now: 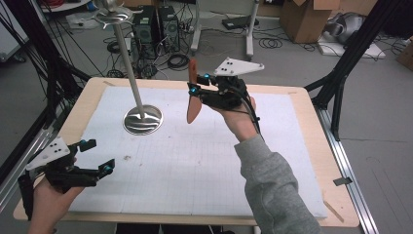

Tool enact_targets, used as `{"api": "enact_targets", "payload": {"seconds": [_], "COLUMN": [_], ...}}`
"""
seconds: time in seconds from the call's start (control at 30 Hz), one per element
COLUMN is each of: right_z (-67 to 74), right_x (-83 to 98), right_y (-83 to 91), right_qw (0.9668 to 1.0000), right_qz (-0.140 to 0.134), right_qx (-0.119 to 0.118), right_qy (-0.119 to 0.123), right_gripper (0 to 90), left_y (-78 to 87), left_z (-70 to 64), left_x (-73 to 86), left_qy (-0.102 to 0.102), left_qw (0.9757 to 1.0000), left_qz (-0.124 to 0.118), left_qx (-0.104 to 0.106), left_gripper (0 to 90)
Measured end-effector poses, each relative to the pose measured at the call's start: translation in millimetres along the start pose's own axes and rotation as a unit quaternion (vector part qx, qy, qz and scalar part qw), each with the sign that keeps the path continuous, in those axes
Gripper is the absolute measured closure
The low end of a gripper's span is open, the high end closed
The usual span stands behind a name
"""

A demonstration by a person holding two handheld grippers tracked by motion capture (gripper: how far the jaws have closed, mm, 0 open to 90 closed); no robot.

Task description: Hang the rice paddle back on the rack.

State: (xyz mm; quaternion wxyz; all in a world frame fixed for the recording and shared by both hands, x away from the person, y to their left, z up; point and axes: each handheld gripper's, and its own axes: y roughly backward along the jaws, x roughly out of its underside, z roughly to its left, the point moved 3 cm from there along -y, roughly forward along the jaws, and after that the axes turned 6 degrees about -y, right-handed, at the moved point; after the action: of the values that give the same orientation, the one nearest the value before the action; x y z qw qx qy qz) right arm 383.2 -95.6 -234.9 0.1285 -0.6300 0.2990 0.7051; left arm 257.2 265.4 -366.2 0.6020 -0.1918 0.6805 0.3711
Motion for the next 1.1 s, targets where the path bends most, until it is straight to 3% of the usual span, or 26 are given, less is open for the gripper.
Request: {"api": "enact_targets", "payload": {"seconds": [0.43,0.63,1.1], "right_z": [1.1,1.8,1.4], "right_x": [-15.5,-18.7,-24.1], "right_y": [-25.5,-36.3,-60.9], "right_qw": [0.9999,0.9997,0.9997], "right_qz": [-0.003,-0.003,-0.005], "right_qx": [-0.016,-0.022,-0.019], "right_qy": [-0.002,-0.006,-0.017], "right_gripper": [65.0,65.0,65.0], "left_y": [-1.4,0.0,1.3], "left_z": [-1.8,3.5,5.8], "left_x": [-0.5,4.9,6.6], "left_qy": [-0.001,0.004,0.007], "left_qw": [1.0000,1.0000,1.0000], "left_qz": [0.001,0.006,0.005], "left_qx": [0.004,-0.001,-0.003], "left_gripper": [2.2,2.2,2.2]}}
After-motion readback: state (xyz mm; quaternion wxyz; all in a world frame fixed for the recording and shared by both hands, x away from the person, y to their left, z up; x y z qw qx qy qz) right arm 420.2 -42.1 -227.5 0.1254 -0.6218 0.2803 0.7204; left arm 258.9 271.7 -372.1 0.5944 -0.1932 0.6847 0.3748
